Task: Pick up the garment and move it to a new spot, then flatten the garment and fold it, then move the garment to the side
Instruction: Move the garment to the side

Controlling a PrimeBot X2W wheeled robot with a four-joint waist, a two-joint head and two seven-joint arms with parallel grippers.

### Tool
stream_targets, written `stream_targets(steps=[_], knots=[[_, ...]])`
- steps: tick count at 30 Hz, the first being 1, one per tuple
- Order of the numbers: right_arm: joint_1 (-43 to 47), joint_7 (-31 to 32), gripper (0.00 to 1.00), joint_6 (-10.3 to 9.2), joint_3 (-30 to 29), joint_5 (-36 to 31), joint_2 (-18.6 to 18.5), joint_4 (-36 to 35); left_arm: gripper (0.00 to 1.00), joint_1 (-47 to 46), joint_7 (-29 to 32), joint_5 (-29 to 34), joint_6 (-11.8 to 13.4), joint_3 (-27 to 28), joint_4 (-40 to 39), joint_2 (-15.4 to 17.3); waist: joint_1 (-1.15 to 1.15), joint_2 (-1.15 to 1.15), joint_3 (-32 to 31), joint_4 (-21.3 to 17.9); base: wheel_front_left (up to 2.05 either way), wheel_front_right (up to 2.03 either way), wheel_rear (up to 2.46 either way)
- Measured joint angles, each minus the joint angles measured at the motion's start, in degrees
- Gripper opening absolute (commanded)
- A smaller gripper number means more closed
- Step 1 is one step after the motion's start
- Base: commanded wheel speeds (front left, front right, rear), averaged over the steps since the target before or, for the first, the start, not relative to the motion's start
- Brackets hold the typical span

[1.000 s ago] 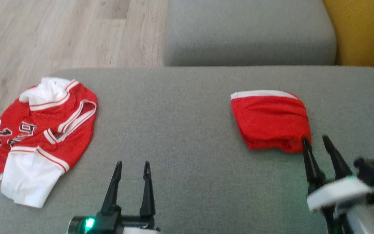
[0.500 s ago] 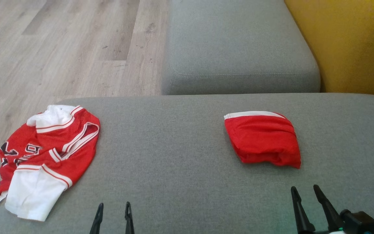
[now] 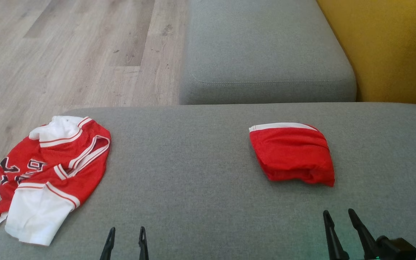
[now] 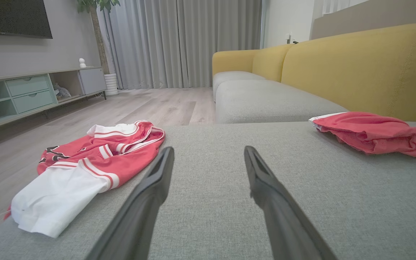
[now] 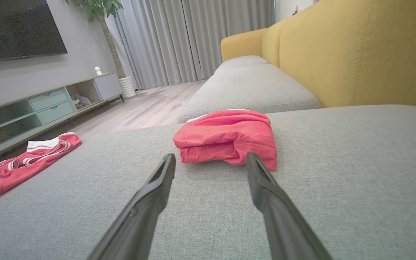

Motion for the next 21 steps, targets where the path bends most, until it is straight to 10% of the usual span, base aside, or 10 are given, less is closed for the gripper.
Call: stream_targets(steps=[21], knots=[[-4.2, 0.0, 1.00, 0.00, -2.8, -0.2, -0.4, 4.2, 1.00, -0.7, 0.0, 0.6, 0.1, -0.9, -1.6, -0.4, 0.00, 0.00, 6.1, -0.6, 0.00, 0.00, 0.00]])
